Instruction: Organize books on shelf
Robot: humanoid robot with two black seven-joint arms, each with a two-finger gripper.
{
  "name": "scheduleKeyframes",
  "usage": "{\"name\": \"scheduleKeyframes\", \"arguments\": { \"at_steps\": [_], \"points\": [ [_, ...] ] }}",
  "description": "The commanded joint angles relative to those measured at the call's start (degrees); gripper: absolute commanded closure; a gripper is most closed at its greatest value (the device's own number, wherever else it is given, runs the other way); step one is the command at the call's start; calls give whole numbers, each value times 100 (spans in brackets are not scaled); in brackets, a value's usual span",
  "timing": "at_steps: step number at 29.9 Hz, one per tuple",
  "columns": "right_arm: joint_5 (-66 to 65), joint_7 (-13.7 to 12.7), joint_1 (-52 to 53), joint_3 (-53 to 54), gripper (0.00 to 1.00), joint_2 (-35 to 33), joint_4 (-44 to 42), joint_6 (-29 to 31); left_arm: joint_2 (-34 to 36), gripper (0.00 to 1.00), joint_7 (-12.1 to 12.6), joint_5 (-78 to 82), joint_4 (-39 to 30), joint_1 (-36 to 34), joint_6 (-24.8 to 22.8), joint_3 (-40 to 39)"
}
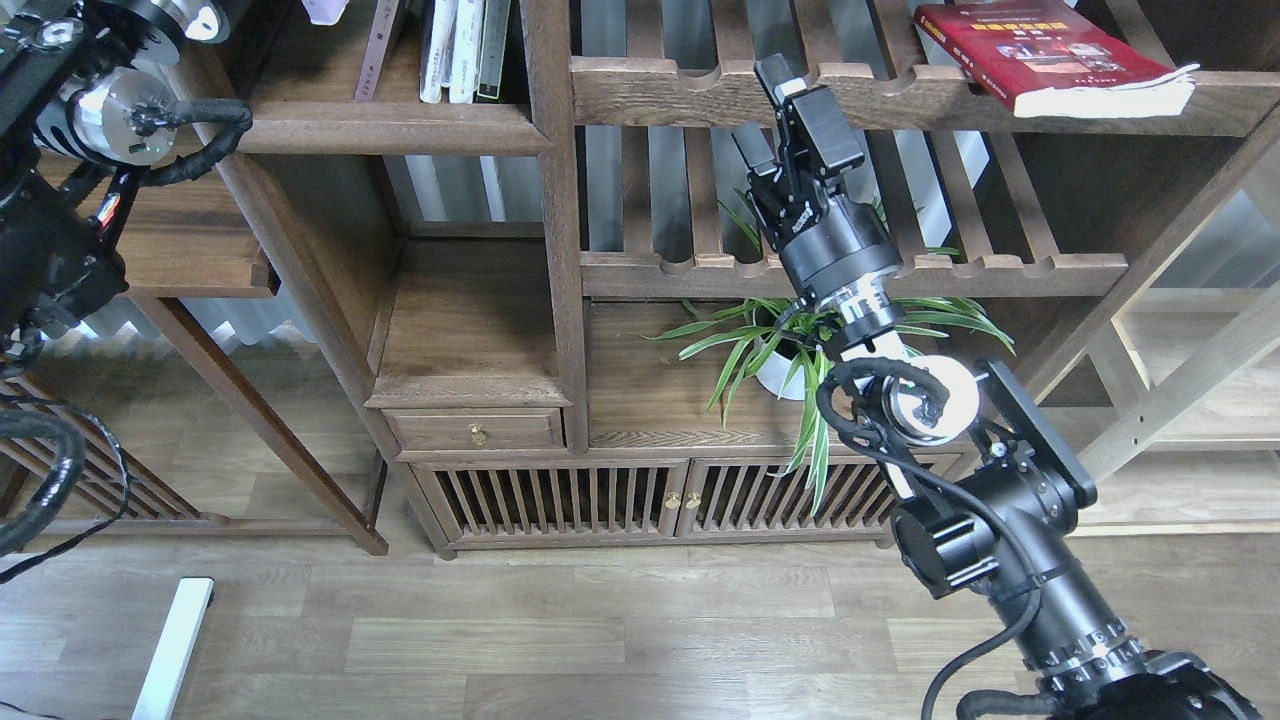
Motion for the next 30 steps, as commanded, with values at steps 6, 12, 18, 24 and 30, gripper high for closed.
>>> {"name": "scheduleKeyframes", "arguments": {
  "at_steps": [6,12,18,24,30],
  "points": [
    [16,0,0,8,12,0,18,0,7,98,6,-1,15,-19,8,214],
    [42,0,0,8,12,0,27,0,-1,96,15,-1,85,-19,78,328],
    [51,0,0,87,12,0,35,0,-63,97,15,-1,182,-10,123,346],
    [60,-8,-26,157,12,0,35,0,-177,97,23,-1,287,-10,131,434],
    [77,-8,-35,210,12,0,35,0,-239,97,23,-1,366,-10,131,496]
  ]
}}
